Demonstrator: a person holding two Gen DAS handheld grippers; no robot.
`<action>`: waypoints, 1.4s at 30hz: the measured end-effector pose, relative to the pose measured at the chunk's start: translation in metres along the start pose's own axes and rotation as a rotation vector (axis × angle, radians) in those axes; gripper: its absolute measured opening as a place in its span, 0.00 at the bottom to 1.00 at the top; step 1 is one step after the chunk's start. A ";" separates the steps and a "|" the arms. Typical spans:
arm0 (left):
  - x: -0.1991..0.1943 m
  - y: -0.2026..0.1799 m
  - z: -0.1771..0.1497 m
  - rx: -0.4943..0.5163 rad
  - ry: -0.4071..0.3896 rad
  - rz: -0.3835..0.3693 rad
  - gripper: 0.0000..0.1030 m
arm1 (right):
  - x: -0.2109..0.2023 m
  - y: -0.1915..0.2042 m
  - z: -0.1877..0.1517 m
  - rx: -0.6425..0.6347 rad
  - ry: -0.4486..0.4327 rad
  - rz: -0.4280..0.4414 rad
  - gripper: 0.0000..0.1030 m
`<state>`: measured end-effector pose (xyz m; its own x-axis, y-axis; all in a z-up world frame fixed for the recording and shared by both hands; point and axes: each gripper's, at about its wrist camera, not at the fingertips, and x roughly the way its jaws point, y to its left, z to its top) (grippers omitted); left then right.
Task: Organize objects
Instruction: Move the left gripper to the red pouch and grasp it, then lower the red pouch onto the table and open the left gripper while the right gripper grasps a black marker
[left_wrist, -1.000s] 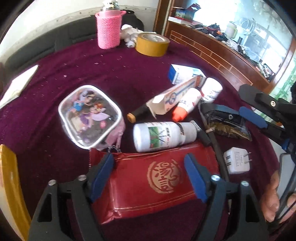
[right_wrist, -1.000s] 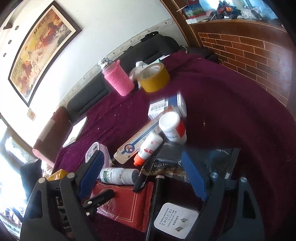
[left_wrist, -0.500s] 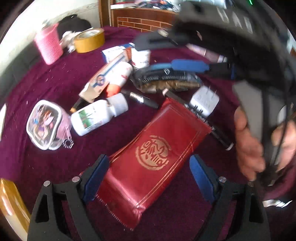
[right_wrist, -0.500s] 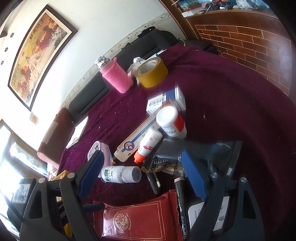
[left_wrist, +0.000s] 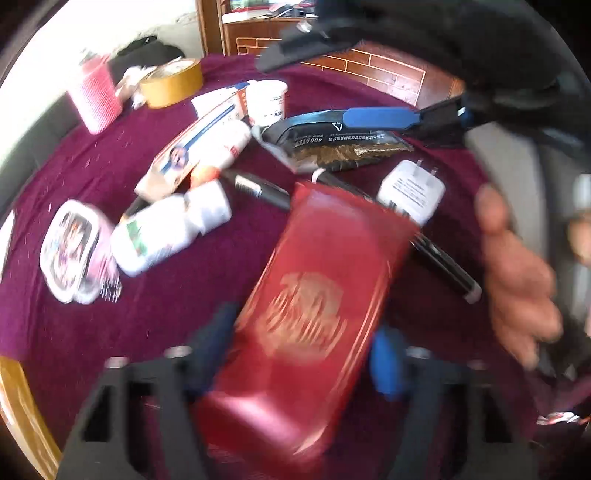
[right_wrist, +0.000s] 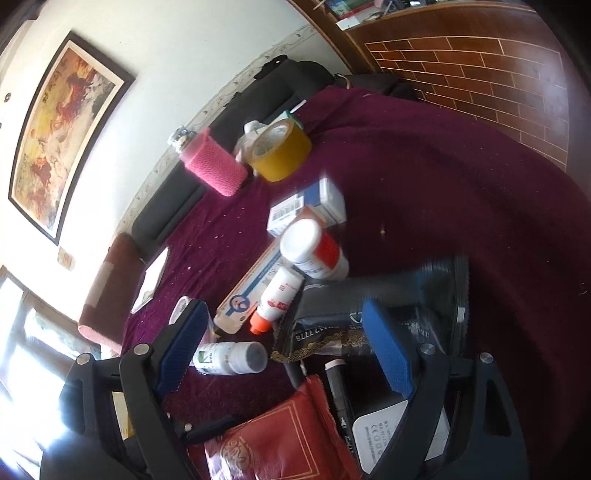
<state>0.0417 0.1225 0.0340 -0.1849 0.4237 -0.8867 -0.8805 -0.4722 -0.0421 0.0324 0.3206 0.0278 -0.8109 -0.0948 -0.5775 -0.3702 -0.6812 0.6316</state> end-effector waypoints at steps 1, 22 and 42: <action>-0.005 0.005 -0.005 -0.034 0.001 -0.008 0.46 | 0.000 -0.001 0.001 0.004 0.002 0.003 0.83; -0.153 0.091 -0.154 -0.514 -0.348 0.109 0.01 | 0.012 0.036 -0.029 -0.191 0.036 -0.031 0.83; -0.149 0.073 -0.124 -0.543 -0.337 0.049 0.44 | -0.039 -0.003 -0.056 -0.354 0.180 -0.345 0.81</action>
<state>0.0591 -0.0707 0.1059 -0.4242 0.5696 -0.7040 -0.5372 -0.7841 -0.3106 0.0907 0.2859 0.0190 -0.5665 0.0766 -0.8205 -0.4011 -0.8954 0.1934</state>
